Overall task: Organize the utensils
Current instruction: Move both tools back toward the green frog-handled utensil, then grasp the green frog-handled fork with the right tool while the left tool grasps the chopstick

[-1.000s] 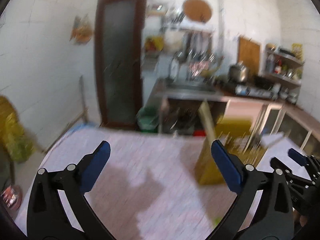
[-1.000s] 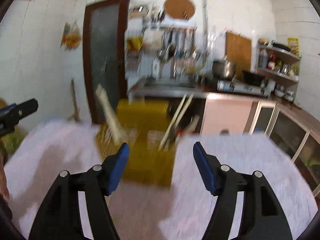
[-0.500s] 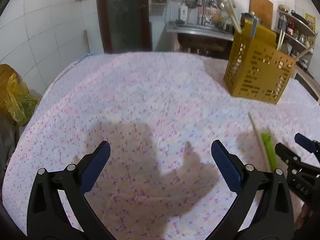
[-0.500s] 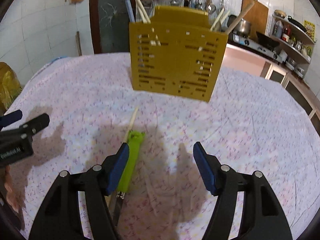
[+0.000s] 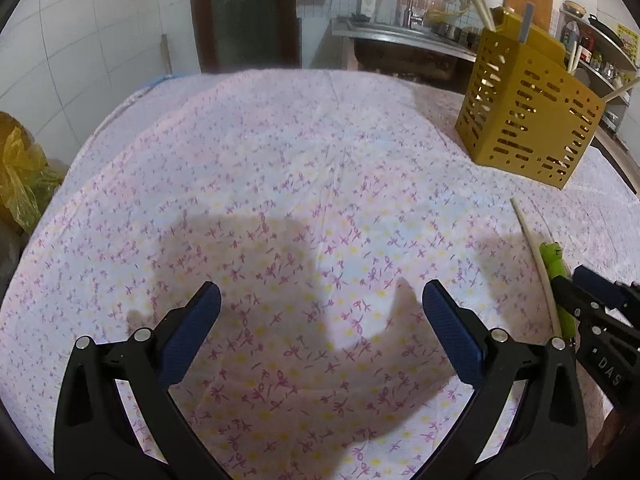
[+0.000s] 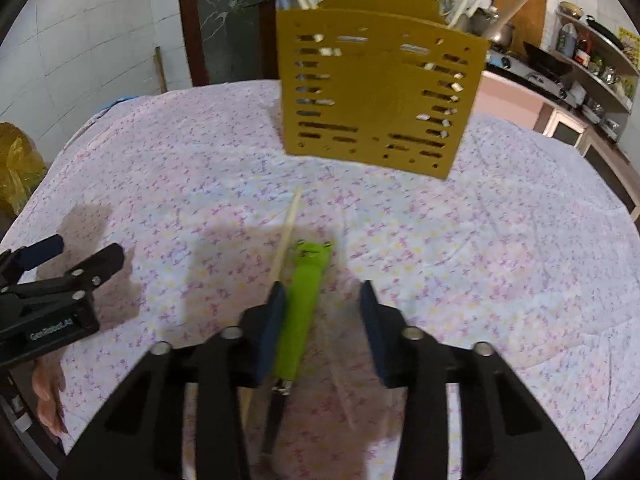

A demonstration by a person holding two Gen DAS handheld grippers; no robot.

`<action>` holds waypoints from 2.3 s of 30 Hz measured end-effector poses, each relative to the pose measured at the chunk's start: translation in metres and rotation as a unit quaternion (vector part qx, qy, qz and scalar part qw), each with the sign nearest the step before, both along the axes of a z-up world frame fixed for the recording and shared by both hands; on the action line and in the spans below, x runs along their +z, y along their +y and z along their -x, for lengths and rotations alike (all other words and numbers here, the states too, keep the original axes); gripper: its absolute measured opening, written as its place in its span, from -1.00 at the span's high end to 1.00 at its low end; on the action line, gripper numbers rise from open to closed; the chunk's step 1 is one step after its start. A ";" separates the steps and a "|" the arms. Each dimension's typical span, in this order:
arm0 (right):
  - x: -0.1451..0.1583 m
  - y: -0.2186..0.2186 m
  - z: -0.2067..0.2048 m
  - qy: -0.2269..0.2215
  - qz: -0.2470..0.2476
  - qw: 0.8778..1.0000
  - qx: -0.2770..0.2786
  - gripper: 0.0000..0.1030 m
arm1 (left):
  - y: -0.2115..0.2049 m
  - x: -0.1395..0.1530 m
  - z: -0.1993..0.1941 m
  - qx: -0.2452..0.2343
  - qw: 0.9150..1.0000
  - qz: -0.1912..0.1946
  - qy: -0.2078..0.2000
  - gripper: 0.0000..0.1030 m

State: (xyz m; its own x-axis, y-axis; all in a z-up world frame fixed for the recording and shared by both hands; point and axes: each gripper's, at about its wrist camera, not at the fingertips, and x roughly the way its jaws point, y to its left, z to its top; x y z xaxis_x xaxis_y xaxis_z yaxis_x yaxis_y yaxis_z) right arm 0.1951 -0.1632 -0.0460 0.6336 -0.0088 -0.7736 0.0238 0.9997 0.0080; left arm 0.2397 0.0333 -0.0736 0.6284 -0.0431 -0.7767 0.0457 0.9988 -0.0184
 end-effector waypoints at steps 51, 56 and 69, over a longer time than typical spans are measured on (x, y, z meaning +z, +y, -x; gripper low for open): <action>-0.008 -0.130 0.005 -0.015 -0.079 0.995 -0.053 0.69 | -0.141 0.019 -0.017 -0.047 0.999 0.013 0.005 -0.89; -0.008 -0.129 0.005 -0.016 -0.077 0.995 -0.054 0.69 | -0.153 0.009 -0.022 -0.057 0.998 -0.009 0.013 -0.89; -0.008 -0.128 -0.007 -0.009 -0.067 0.996 -0.057 0.68 | -0.158 -0.004 -0.034 -0.082 0.996 -0.006 0.037 0.04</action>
